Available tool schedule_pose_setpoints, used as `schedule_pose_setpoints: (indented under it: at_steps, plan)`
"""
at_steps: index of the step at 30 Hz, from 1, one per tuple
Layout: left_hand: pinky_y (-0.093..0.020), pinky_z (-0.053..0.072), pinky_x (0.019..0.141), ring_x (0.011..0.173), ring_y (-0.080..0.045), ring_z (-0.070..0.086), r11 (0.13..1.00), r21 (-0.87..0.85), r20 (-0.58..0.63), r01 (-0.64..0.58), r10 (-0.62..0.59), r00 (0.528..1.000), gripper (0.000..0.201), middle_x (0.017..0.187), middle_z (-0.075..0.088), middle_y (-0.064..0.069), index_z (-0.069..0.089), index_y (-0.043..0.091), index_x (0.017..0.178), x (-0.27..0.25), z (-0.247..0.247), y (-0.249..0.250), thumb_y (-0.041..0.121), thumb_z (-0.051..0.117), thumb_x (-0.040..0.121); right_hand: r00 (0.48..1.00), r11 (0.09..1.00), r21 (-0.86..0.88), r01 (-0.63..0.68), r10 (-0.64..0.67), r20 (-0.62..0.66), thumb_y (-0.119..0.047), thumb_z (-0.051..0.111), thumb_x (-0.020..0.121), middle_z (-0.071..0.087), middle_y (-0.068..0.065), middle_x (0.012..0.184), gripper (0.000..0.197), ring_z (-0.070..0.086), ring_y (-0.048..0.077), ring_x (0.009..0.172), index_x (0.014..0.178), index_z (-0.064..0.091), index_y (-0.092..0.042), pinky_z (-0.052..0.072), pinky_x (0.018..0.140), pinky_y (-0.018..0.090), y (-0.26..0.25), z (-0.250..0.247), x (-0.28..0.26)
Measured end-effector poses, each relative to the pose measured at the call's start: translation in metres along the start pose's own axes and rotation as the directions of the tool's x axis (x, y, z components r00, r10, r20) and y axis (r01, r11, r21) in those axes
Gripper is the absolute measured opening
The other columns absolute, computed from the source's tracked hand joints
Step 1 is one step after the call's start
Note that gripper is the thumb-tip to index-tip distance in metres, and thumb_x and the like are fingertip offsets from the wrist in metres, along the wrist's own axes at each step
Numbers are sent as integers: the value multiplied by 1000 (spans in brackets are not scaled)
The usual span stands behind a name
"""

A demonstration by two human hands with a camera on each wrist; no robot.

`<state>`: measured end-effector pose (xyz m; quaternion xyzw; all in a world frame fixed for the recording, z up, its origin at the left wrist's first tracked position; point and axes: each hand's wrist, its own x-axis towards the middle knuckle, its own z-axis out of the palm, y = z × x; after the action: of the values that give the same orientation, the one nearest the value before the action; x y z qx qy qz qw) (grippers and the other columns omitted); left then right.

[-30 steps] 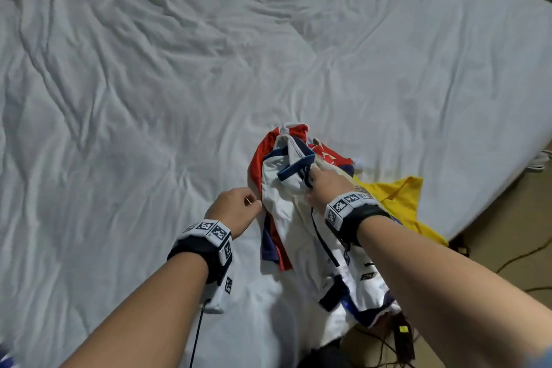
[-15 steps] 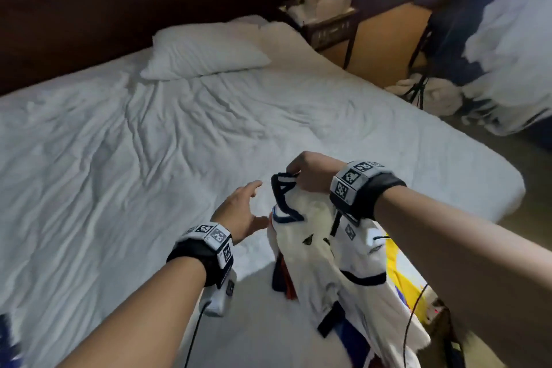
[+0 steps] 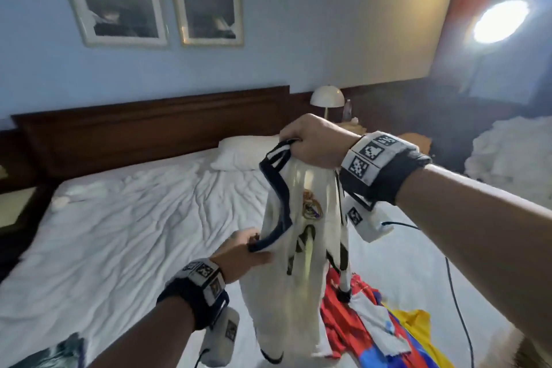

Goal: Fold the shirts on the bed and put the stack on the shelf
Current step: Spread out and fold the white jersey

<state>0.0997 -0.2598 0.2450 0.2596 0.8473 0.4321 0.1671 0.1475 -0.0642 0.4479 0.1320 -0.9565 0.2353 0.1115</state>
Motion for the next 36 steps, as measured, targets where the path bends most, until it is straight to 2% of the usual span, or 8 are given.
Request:
schedule_pose_setpoints:
  at_steps: [2, 7, 14, 21, 27, 31, 34, 36]
  plan:
    - [-24, 41, 59, 62, -6, 53, 997, -61, -185, 37, -47, 982, 33, 71, 58, 3, 58, 11, 88, -17, -29, 5, 33, 75, 70, 999, 999, -35, 5, -6, -33, 5, 46, 82, 46, -4, 58, 21, 40, 3, 47, 70, 61, -3, 34, 49, 12, -12, -4, 3]
    - [-34, 43, 62, 65, -19, 55, 999, -33, -526, 27, -40, 849, 41, 74, 62, -6, 56, 10, 87, -70, -127, 20, 35, 71, 59, 995, 990, -143, -15, 2, -95, 0, 49, 79, 51, -5, 59, 27, 50, 16, 60, 60, 48, -19, 38, 54, 24, -12, -1, 17]
    - [-29, 32, 55, 55, -11, 45, 947, 300, -543, 115, 70, 837, 25, 59, 52, 4, 57, 11, 69, -134, -215, 69, 19, 80, 68, 994, 956, -291, -21, -10, -106, -6, 44, 80, 57, 1, 81, 22, 59, 30, 79, 71, 40, -25, 54, 73, 39, -10, 27, 34]
    - [-27, 32, 54, 55, -12, 42, 950, 286, -748, 126, 139, 649, 27, 58, 51, 7, 58, 14, 75, -156, -240, 76, 21, 84, 78, 986, 964, -258, -65, 22, -165, -6, 45, 81, 59, 2, 83, 18, 59, 30, 79, 75, 47, -22, 53, 72, 36, -4, 46, 51]
    - [-27, 36, 59, 58, -11, 47, 880, 398, -604, 261, 37, 796, 26, 62, 57, 5, 65, 10, 81, -167, -257, 78, 17, 86, 69, 975, 999, -37, -25, 16, -223, -3, 46, 85, 62, 0, 78, 28, 57, 25, 78, 79, 63, -24, 41, 69, 27, -6, 54, 75]
    - [-32, 35, 64, 61, -19, 47, 883, 298, -613, 363, -114, 781, 28, 61, 54, 2, 60, 14, 78, -164, -274, 81, 26, 61, 53, 978, 995, 95, -14, 33, -206, 0, 43, 85, 64, 6, 91, 31, 57, 28, 87, 90, 64, -22, 43, 74, 30, -11, 51, 94]
    - [-33, 40, 71, 76, -24, 55, 906, 301, -625, 298, -49, 779, 35, 80, 64, -6, 59, 14, 91, -157, -284, 72, 21, 57, 57, 973, 986, 165, -7, 45, -226, 4, 41, 82, 63, 6, 91, 35, 56, 28, 88, 81, 58, -26, 43, 74, 30, -13, 49, 106]
    - [-33, 40, 70, 78, -26, 55, 892, 361, -609, 272, 4, 793, 22, 85, 64, -10, 57, 14, 92, -153, -290, 64, 12, 59, 70, 971, 984, 172, -33, 73, -229, 4, 41, 83, 60, 7, 96, 34, 54, 28, 92, 92, 62, -21, 39, 75, 28, -17, 48, 110]
